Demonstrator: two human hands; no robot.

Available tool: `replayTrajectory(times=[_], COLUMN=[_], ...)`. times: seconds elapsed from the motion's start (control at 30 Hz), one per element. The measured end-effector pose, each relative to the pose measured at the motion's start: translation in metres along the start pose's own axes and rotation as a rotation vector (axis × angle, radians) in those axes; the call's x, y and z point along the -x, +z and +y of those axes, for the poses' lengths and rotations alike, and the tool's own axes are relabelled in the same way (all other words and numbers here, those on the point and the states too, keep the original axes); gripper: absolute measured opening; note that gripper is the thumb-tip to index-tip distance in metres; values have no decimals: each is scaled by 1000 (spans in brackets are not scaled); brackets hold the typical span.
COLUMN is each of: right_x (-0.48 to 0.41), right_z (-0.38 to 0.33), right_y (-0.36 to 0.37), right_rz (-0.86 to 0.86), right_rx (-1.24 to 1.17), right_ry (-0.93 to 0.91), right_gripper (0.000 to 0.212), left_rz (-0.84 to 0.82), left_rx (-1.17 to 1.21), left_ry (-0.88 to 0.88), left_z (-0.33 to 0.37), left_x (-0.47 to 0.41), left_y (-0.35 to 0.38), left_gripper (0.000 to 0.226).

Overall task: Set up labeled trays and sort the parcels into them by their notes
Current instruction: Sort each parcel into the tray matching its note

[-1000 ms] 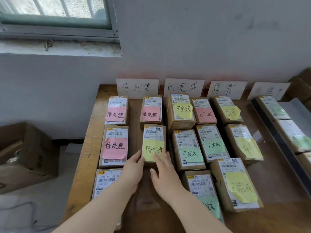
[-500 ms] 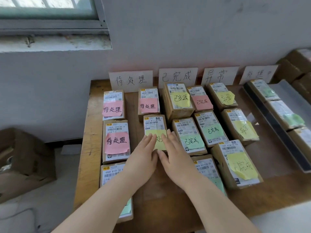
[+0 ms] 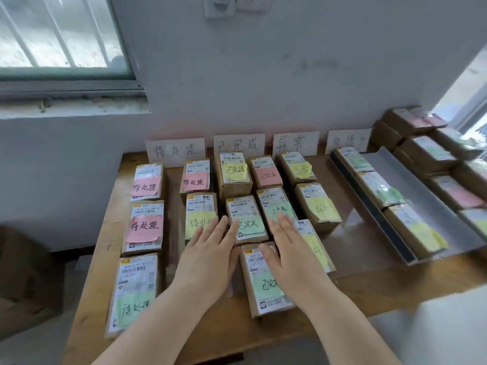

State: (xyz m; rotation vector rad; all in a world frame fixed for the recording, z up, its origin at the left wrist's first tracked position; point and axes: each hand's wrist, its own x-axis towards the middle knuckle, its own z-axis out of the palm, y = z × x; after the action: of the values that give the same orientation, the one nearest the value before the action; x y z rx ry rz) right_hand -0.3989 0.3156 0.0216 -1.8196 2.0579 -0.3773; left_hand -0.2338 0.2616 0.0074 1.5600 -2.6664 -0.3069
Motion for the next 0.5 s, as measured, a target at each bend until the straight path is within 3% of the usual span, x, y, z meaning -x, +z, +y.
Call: replayTrajectory(times=[0.33,0.5], right_x=[134,178], right_z=[150,194], right_y=[-76,-96], right_rz=[110,159], right_rx=[-97,-128], right_ry=[187,262], right_gripper=[62,62], left_rz=[-2,5], left_rx=[-8,-13], left_ry=[123,200], left_z=[190,248], left_x=[25,32], left_y=[24,28], left_gripper=[57,56])
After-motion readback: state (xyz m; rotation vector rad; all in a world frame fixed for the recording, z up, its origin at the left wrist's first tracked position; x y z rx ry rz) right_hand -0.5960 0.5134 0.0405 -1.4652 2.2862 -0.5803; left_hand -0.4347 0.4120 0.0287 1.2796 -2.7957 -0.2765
